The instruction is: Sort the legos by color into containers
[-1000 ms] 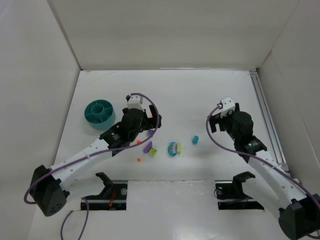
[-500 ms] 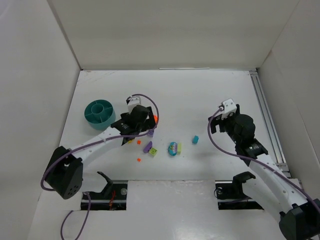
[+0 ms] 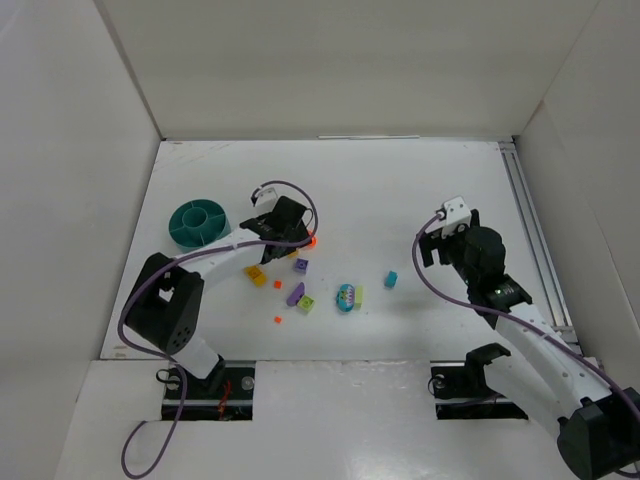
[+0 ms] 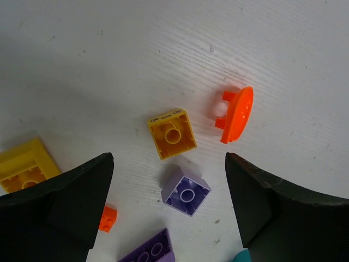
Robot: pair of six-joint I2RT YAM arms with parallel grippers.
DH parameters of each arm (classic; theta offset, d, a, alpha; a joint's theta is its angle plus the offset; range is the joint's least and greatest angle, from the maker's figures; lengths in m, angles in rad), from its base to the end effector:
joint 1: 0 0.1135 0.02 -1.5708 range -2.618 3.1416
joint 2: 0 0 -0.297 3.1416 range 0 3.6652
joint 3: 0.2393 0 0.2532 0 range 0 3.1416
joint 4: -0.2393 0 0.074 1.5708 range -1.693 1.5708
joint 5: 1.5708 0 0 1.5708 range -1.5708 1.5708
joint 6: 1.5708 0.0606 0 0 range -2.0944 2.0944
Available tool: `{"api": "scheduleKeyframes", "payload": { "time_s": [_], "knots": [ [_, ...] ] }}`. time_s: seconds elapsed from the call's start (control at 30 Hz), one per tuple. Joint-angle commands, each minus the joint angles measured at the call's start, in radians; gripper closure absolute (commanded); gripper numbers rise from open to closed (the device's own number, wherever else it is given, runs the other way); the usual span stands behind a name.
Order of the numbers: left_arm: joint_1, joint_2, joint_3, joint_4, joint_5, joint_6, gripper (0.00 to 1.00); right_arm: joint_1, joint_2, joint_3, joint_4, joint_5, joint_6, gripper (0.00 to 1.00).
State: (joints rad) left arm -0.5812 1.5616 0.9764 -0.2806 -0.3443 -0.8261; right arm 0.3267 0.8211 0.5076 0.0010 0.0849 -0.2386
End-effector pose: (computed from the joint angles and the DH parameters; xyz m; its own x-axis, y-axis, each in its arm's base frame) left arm 0.2957 -0.1698 0.2248 -0.6770 -0.3834 -0.6282 -0.2417 0.9221 -0.3023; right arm 0.1892 0.0587 0.2708 -0.2254 -0.3250 -0.9185 -0.3053 0.9188 -0.2502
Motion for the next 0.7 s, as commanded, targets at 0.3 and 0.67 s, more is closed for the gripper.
{"api": "scheduleKeyframes", "payload": {
  "time_s": [0.3, 0.67],
  "knots": [
    [0.038, 0.089, 0.032, 0.038, 0.036, -0.119, 0.38, -0.006, -0.040, -0.018, -0.004, 0.056, 0.013, 0.04],
    [0.047, 0.143, 0.051, 0.069, 0.016, -0.128, 0.41, -0.006, -0.040, -0.018, -0.013, 0.085, 0.013, 0.04]
  ]
}}
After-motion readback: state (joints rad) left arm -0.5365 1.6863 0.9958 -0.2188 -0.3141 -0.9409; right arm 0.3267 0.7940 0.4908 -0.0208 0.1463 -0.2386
